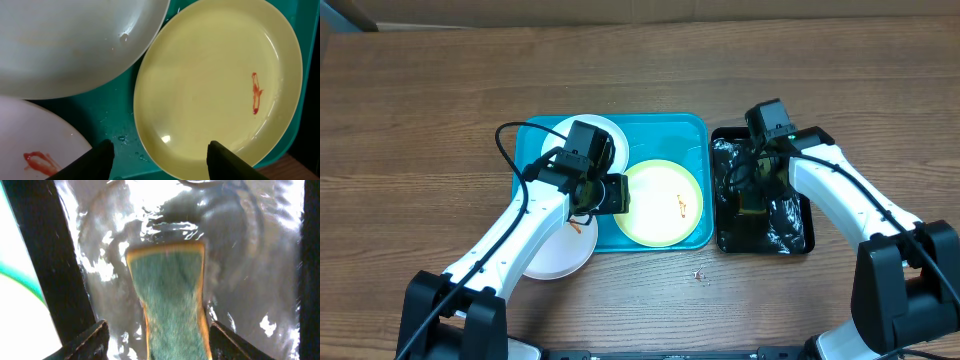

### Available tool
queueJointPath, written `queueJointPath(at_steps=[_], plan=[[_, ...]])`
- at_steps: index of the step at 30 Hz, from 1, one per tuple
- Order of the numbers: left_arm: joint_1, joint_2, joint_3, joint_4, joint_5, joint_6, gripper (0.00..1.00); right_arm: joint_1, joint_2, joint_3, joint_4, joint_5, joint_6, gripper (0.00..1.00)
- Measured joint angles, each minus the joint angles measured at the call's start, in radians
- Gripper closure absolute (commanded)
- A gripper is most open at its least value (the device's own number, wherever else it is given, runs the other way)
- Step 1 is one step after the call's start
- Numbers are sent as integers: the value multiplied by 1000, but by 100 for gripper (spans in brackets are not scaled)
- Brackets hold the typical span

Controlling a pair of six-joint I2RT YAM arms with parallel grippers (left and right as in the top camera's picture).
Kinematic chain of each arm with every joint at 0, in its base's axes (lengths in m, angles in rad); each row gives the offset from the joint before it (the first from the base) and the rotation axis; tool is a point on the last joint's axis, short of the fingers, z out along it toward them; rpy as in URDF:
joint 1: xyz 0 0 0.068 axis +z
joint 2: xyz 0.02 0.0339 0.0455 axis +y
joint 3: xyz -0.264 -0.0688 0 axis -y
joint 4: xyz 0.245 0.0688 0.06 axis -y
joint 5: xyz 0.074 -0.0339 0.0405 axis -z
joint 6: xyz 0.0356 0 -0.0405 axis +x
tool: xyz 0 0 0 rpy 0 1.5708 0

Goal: Clean dirty plates on tray and stack at the side
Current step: 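Grasp the green sponge with the right gripper and lift it from the black tray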

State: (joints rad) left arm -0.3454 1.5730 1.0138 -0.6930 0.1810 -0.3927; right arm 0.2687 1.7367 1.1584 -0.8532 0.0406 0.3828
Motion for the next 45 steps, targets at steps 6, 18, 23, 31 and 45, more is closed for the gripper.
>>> queueJointPath(at_steps=[6, 18, 23, 31, 45], plan=[[0, 0, -38, 35, -23, -1, 40, 0, 3, -27, 89, 92, 5, 32], [0, 0, -95, 128, -45, -1, 43, 0, 56, -91, 240, 118, 0, 36], [0, 0, -95, 141, -45, -1, 43, -1, 57, -38, 74, 122, -47, 23], [0, 9, -127, 172, -48, -2, 50, -1, 57, 3, -40, 123, -42, 28], [0, 122, -133, 283, -47, -9, 76, 0, 57, -47, 34, 102, -36, 33]])
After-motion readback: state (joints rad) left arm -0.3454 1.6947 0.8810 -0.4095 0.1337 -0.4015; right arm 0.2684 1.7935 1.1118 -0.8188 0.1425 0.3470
